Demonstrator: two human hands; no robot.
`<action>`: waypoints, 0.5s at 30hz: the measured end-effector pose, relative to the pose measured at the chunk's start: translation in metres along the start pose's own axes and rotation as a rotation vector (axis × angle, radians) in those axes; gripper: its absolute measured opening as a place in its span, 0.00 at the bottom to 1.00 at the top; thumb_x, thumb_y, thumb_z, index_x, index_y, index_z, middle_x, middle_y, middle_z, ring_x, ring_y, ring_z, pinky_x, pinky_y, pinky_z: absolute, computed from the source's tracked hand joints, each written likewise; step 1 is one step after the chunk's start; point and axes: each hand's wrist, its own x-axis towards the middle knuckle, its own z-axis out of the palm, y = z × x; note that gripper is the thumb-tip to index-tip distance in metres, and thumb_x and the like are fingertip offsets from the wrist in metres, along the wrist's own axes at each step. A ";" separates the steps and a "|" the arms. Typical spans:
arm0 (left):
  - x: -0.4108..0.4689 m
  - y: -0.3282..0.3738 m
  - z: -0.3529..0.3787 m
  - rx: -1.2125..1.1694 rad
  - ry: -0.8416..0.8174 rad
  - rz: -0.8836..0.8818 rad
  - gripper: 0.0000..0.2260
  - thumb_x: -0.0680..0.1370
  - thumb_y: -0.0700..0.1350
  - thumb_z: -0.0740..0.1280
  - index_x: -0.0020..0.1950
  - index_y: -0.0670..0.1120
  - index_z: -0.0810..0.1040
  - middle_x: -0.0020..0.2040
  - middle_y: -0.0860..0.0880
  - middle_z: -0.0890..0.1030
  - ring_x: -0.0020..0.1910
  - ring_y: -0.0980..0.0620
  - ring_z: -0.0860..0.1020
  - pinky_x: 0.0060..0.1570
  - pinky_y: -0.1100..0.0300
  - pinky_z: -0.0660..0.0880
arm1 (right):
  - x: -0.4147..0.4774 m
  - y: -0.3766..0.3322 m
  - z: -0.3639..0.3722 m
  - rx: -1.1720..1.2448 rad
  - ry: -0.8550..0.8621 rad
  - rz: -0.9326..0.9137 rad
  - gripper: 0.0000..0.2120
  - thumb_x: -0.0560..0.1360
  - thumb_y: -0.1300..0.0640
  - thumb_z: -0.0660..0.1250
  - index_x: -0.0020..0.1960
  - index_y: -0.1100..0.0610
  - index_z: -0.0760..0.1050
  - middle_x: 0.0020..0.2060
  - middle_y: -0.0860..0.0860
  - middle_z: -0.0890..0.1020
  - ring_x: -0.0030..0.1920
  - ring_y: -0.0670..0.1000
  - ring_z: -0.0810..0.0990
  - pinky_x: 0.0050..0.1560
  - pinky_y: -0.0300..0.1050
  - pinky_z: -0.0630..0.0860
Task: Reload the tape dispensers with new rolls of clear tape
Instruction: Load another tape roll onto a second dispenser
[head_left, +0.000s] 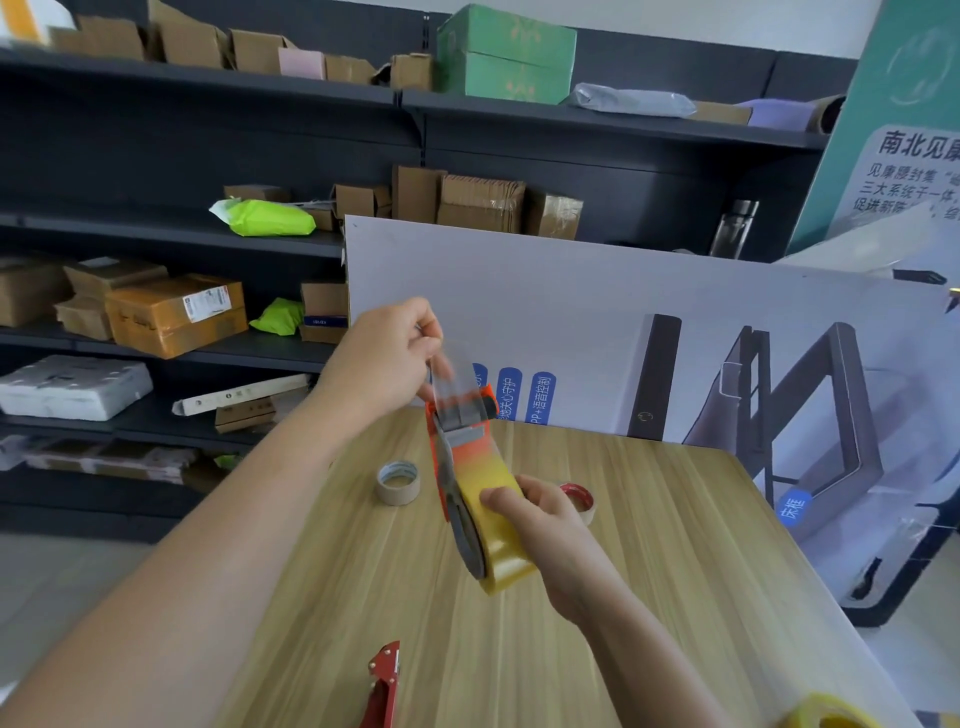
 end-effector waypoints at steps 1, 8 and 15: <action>-0.001 0.001 0.002 0.010 0.032 0.035 0.06 0.81 0.37 0.59 0.45 0.43 0.71 0.38 0.49 0.84 0.28 0.51 0.82 0.39 0.51 0.81 | 0.001 0.001 -0.002 -0.006 0.002 0.015 0.16 0.73 0.48 0.67 0.49 0.62 0.76 0.40 0.52 0.79 0.41 0.49 0.77 0.46 0.44 0.72; 0.019 -0.012 -0.014 0.188 0.114 -0.007 0.06 0.81 0.40 0.59 0.46 0.47 0.73 0.38 0.51 0.83 0.30 0.53 0.82 0.42 0.50 0.81 | -0.006 0.018 0.008 -0.051 0.019 0.095 0.14 0.71 0.51 0.66 0.47 0.62 0.77 0.31 0.47 0.80 0.33 0.44 0.79 0.36 0.37 0.73; 0.026 -0.031 -0.015 0.080 0.169 -0.073 0.03 0.77 0.41 0.67 0.45 0.46 0.80 0.39 0.49 0.83 0.33 0.51 0.83 0.42 0.50 0.82 | -0.003 0.022 0.008 0.014 0.059 0.113 0.13 0.76 0.50 0.67 0.49 0.60 0.78 0.32 0.47 0.82 0.29 0.40 0.80 0.30 0.33 0.74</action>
